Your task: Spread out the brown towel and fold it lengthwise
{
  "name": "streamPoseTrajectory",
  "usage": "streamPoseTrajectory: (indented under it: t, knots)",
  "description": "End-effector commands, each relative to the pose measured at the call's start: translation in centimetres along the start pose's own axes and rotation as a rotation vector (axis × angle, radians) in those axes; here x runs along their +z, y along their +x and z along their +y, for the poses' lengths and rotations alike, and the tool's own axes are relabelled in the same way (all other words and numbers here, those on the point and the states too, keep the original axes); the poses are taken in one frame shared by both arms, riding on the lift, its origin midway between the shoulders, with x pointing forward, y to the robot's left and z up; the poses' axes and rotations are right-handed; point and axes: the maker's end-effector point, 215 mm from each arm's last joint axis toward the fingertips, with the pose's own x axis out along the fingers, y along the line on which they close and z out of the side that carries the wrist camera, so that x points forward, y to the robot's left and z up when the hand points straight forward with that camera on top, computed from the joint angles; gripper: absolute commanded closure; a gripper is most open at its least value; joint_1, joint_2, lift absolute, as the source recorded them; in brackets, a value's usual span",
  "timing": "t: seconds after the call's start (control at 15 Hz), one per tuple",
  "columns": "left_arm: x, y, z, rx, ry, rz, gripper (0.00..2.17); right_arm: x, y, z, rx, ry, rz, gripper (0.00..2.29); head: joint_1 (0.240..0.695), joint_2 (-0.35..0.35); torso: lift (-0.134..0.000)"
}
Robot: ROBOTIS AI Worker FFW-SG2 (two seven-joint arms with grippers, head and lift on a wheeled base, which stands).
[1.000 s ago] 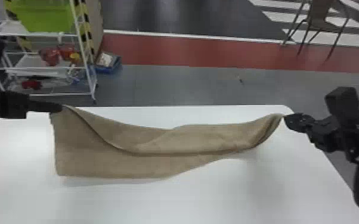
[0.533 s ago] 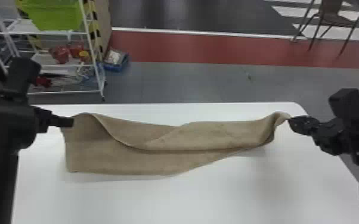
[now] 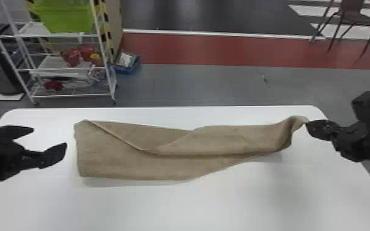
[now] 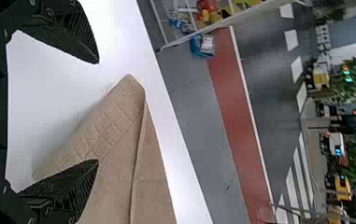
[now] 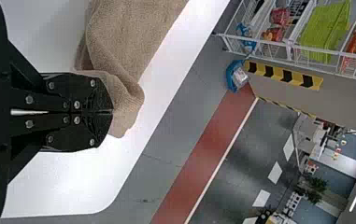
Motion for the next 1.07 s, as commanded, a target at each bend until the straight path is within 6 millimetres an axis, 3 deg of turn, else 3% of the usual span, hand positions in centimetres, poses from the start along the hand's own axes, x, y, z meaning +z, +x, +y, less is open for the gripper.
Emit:
streamPoseTrajectory:
  t: [0.0,0.27,0.53,0.67,1.0]
  knots:
    - [0.4,-1.3,-2.8,-0.015,0.231,-0.097,0.06,-0.7,0.0,0.5,0.006,0.005,0.009,1.39,0.695,-0.077,-0.122]
    - [-0.4,-0.9,-6.9,-0.096,0.362,-0.135,0.1,-2.6,0.5,-0.5,-0.002,0.037,0.036,1.39,0.695,-0.116,-0.122]
    - [0.4,-0.2,-12.1,-0.205,0.435,-0.18,0.19,-5.0,1.5,0.5,0.008,0.075,0.075,1.39,0.695,-0.182,-0.122]
    - [0.5,0.3,-14.2,-0.255,0.485,-0.16,0.23,-5.1,1.7,0.8,0.004,0.081,0.079,1.39,0.695,-0.224,-0.122]
    - [-3.1,2.6,-17.5,-0.343,0.576,-0.031,0.24,-4.9,0.6,0.3,-0.014,0.094,0.065,1.39,0.695,-0.273,-0.122]
